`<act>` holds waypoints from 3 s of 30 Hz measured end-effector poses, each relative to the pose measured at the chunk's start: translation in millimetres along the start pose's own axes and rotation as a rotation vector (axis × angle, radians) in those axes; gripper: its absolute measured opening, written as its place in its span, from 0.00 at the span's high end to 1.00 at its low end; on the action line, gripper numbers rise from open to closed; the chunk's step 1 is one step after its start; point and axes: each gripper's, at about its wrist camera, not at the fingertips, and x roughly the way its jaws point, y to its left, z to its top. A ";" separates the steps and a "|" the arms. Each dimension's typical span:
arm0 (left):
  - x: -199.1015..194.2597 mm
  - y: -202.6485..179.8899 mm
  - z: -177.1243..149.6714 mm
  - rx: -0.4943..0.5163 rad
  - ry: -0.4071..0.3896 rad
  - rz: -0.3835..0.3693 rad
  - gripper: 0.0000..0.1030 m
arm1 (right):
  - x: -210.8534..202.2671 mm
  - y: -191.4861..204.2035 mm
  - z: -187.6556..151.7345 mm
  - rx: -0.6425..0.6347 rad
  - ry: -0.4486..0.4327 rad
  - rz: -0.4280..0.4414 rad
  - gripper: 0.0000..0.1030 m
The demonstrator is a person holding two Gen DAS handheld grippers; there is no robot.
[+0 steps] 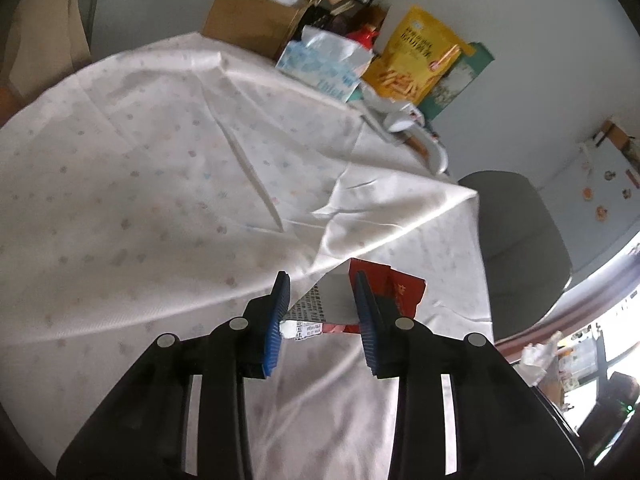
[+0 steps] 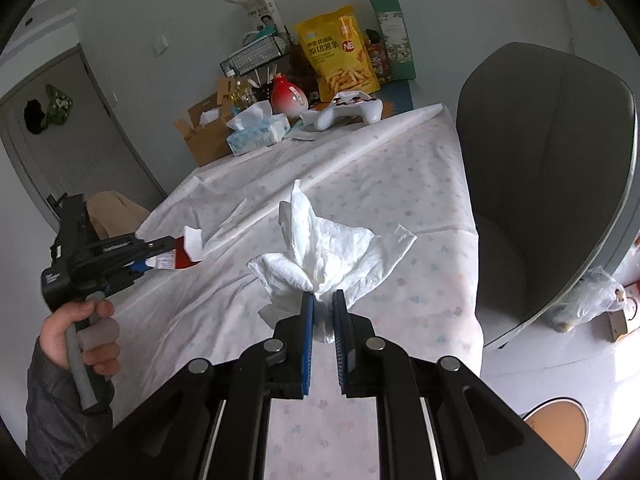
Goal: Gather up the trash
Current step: 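Carry the tissue and red box over the tan bin and open both grippers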
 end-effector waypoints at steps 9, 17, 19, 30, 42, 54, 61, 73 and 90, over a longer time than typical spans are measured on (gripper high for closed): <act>-38.6 -8.1 -26.0 -0.025 -0.068 -0.062 0.68 | -31.6 -27.5 -0.6 0.085 -0.063 -0.023 0.89; -54.3 -29.9 -56.0 -0.017 -0.084 -0.116 0.68 | -61.5 -50.8 -7.7 0.128 -0.101 -0.058 0.89; -56.7 -35.6 -61.7 -0.010 -0.087 -0.119 0.68 | -69.1 -55.7 -10.6 0.135 -0.110 -0.063 0.89; -55.5 -74.5 -96.9 0.040 -0.062 -0.159 0.68 | -89.9 -84.4 -32.6 0.192 -0.109 -0.072 0.89; -24.3 -139.8 -130.7 0.157 0.033 -0.198 0.68 | -110.3 -138.1 -63.3 0.276 -0.110 -0.156 0.89; 17.1 -210.0 -168.1 0.282 0.137 -0.216 0.68 | -130.5 -208.2 -106.1 0.391 -0.090 -0.237 0.89; 41.3 -245.4 -194.3 0.354 0.199 -0.212 0.68 | -140.8 -247.6 -134.4 0.465 -0.086 -0.270 0.89; 74.8 -291.1 -229.6 0.456 0.282 -0.195 0.68 | -135.8 -302.5 -176.7 0.578 -0.061 -0.315 0.87; 113.5 -350.9 -287.3 0.603 0.406 -0.209 0.68 | -169.3 -362.7 -221.3 0.711 -0.104 -0.380 0.39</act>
